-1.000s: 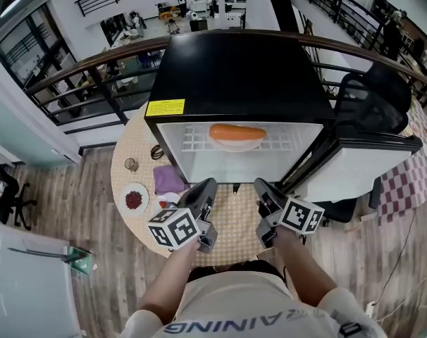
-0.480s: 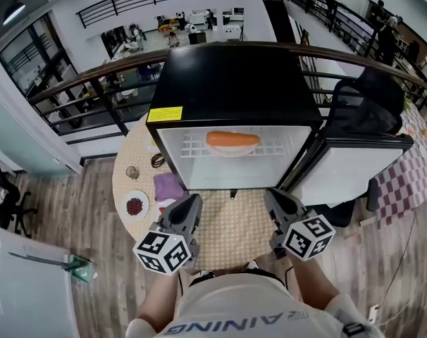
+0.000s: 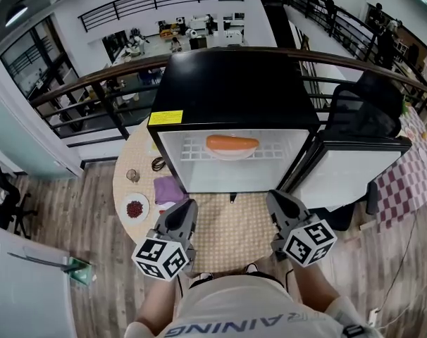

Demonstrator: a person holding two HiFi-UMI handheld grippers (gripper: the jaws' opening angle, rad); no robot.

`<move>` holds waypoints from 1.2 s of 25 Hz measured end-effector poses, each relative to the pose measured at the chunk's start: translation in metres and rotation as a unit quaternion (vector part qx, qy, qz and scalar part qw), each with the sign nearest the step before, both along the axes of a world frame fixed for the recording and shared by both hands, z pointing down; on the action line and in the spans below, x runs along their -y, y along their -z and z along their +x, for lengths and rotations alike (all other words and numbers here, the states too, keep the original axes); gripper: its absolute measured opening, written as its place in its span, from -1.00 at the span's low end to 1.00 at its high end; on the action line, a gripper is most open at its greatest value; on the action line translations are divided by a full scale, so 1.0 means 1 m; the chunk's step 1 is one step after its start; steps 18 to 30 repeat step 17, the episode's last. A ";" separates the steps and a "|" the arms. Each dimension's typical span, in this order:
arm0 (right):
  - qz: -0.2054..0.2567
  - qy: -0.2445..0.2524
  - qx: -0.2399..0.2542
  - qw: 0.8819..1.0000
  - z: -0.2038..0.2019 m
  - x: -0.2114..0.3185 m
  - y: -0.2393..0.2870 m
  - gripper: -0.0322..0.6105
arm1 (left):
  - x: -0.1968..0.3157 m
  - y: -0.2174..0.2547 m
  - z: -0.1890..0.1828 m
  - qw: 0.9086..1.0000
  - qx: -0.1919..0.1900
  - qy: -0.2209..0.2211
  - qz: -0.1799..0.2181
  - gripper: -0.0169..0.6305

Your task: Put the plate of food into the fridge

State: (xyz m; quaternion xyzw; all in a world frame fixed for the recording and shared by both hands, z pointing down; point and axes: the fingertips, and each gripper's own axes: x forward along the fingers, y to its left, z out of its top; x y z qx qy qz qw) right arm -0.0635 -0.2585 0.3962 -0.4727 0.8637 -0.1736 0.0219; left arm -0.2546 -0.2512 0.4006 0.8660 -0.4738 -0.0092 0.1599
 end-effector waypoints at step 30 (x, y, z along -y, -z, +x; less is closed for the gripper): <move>-0.015 0.006 0.006 1.000 0.000 0.003 -0.009 -0.83 | 0.001 -0.007 0.007 1.000 -0.003 0.005 -0.001 -0.92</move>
